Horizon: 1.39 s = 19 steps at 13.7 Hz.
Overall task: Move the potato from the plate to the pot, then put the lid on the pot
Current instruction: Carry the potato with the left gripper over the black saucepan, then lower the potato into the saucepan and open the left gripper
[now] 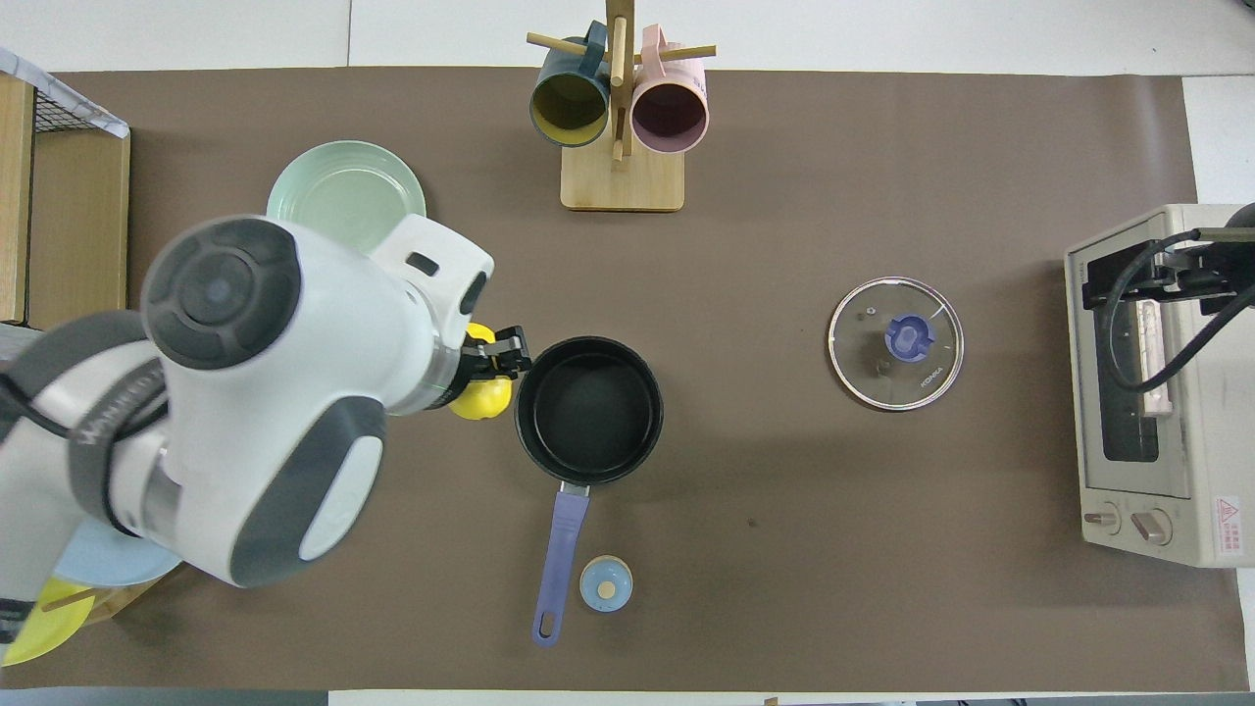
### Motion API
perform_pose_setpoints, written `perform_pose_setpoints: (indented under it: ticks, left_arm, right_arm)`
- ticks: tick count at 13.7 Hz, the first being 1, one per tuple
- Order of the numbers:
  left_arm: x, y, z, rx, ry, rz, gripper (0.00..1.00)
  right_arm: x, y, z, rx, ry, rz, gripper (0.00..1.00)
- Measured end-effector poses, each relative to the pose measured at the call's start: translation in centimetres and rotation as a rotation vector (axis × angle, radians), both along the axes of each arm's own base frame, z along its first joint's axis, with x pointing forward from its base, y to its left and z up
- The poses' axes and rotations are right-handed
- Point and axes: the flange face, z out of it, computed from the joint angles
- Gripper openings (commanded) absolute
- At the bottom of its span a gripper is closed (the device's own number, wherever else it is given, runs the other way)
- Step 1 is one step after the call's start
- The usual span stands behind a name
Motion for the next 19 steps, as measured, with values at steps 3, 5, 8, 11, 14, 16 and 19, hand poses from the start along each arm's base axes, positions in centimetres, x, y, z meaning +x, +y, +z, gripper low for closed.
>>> perform_pose_setpoints:
  ticks: [3,5,8,11,14,16,19]
  left_arm:
    - [-1.7,-3.7,-5.0,-0.007,-0.008,-0.022,0.0]
    - [-1.6,-5.3,-7.6,-0.013,-0.017,-0.031,0.0]
    - [-1.9,-6.3,-10.6,0.002,-0.021,-0.054,0.0]
    - [-2.5,-6.0,-12.3,0.024,-0.036,-0.076,0.0]
    - [-2.7,-5.8,-13.2,0.042,-0.043,-0.091,0.0]
    - [-3.1,-5.8,-13.9,0.047,-0.041,-0.099,0.0]
    - [-3.9,-5.8,-15.0,0.051,-0.047,-0.114,0.0]
  right_arm:
    - [0.0,0.0,0.0,0.0,0.0,0.0,1.0]
    - [0.0,0.0,0.0,0.0,0.0,0.0,1.0]
    - [0.0,0.0,0.0,0.0,0.0,0.0,1.0]
    - [0.0,0.0,0.0,0.0,0.0,0.0,1.0]
    - [0.0,0.0,0.0,0.0,0.0,0.0,1.0]
    - [0.0,0.0,0.0,0.0,0.0,0.0,1.0]
    - [0.0,0.0,0.0,0.0,0.0,0.0,1.0]
